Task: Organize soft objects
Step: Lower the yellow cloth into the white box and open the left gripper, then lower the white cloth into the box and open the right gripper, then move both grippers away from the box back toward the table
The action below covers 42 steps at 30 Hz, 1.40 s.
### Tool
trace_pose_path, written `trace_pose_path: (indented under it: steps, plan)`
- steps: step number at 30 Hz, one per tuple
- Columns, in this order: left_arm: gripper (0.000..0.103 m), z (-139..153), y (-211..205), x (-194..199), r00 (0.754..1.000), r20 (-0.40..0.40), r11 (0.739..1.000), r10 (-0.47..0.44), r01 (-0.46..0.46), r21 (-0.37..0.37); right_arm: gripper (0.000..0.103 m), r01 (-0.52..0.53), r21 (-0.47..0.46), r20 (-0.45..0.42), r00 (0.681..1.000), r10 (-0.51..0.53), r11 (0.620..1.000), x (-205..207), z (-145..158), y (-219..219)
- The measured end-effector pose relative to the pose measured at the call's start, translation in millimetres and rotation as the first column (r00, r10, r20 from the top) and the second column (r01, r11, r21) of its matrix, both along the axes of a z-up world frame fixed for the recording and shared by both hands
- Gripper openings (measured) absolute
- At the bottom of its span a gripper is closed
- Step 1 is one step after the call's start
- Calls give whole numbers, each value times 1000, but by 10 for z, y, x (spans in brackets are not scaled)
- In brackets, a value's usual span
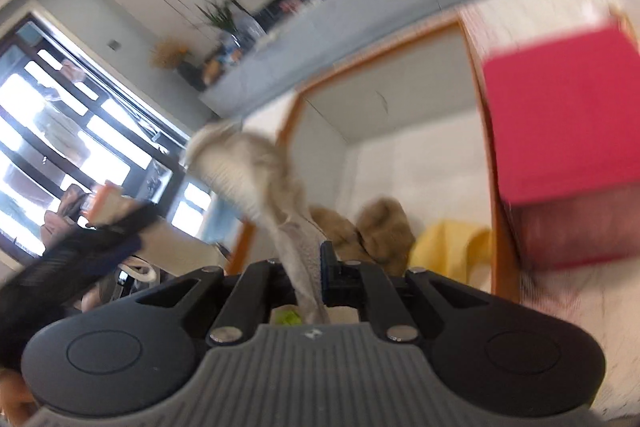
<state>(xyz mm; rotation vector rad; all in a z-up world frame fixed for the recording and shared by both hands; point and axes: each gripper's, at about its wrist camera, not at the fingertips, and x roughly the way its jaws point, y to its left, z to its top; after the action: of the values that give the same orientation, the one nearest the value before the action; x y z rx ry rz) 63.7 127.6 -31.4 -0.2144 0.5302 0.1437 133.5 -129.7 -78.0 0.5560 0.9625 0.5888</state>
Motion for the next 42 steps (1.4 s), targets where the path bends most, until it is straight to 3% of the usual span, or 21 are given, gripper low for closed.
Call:
trace_pose_path:
  steps: [2,6,9,12,14,15,17,19,22,25,27,28,29,30,31,35,38,40,42]
  plan:
    - [81,-3,-19,16,1000,1,1000,-2,2,3,2,11,-32,-38,999,-12,999,15,-110,24]
    - [81,-35,8,36,1000,-13,1000,10,-10,1,3,-15,-100,-3,1000,15,995,-32,-75,111]
    - [80,-39,43,33,1000,-20,1000,16,-16,-6,3,-62,-219,29,997,70,974,24,-29,210]
    - [80,-19,59,8,1000,-12,1000,21,-21,-4,15,-109,-338,35,991,128,935,-16,31,311]
    - [80,-4,63,0,1000,-10,1000,22,-22,-5,40,-137,-374,45,985,165,917,-67,94,363]
    - [80,-3,64,-1,1000,-12,1000,20,-20,-6,46,-147,-382,54,982,181,912,-112,137,386]
    - [80,5,54,-1,1000,-18,1000,12,-12,-4,96,-106,-464,87,983,164,879,-205,242,414]
    - [78,17,45,-11,1000,-23,1000,-4,4,-3,89,-44,-572,171,970,172,819,-327,349,417]
    - [78,43,27,-29,1000,-16,1000,-18,18,-8,89,-4,-647,225,955,196,763,-413,477,379]
    - [78,48,10,-38,1000,-11,1000,-23,23,-6,89,39,-678,269,943,198,734,-468,613,222]
    - [78,51,10,-40,1000,-10,1000,-16,16,-8,88,59,-657,307,932,195,752,-494,689,133]
    - [78,52,12,-38,1000,-13,1000,-12,12,-10,69,53,-636,335,918,214,770,-512,728,146]
    - [78,50,16,-29,1000,-17,1000,-9,9,-12,33,35,-628,355,902,246,778,-525,761,148]
    - [78,48,20,-27,1000,-20,1000,-7,7,-14,17,18,-639,358,892,277,769,-511,779,176]
    - [78,44,23,-26,1000,-22,1000,-5,4,-17,6,-7,-655,344,887,307,756,-470,780,241]
    - [78,32,22,-32,1000,-24,999,-18,18,-35,0,-189,-648,220,881,420,737,-230,642,458]
    - [78,28,14,-26,1000,-23,999,-21,20,-34,0,-255,-731,120,865,488,633,-83,458,649]
    - [78,17,18,-11,999,-29,999,-20,19,-35,0,-315,-744,32,864,502,590,69,331,729]
    - [79,-4,38,2,999,-37,999,-20,18,-41,0,-411,-735,-74,839,539,539,180,198,818]
